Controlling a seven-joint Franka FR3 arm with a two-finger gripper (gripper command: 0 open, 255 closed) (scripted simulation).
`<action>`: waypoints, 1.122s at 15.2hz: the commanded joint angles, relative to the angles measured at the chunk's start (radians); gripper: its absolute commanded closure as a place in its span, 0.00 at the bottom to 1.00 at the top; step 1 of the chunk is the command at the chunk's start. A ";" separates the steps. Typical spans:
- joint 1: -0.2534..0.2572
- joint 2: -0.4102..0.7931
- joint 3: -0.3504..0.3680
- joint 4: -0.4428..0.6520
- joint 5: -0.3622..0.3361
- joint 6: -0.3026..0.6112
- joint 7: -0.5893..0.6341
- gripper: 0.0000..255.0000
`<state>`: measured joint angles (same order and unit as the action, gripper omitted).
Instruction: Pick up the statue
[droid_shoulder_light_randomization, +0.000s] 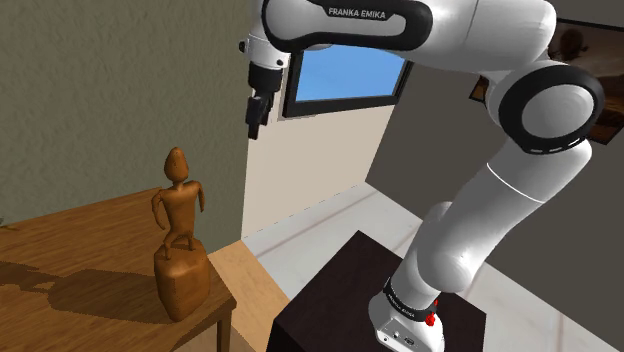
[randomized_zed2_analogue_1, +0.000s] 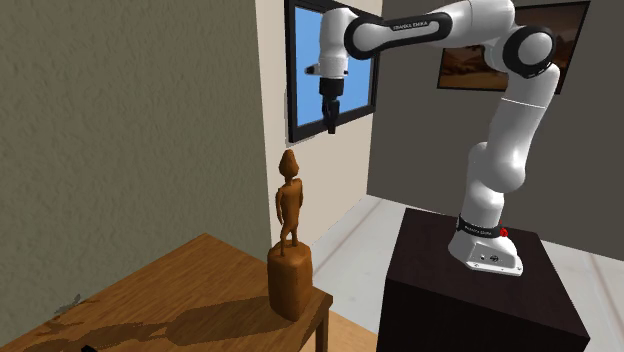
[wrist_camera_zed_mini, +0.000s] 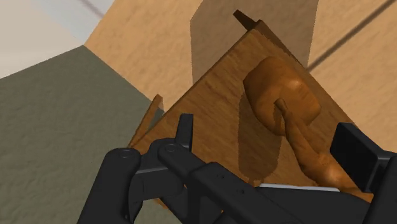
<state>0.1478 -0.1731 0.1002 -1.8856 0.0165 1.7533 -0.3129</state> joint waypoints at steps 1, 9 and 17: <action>0.019 0.076 0.019 0.063 -0.014 -0.009 -0.041 0.00; 0.104 0.357 0.100 0.316 -0.098 -0.066 -0.181 0.00; 0.220 0.611 0.170 0.556 -0.207 -0.145 -0.317 0.00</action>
<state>0.3480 0.3946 0.2614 -1.3738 -0.1732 1.6226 -0.6138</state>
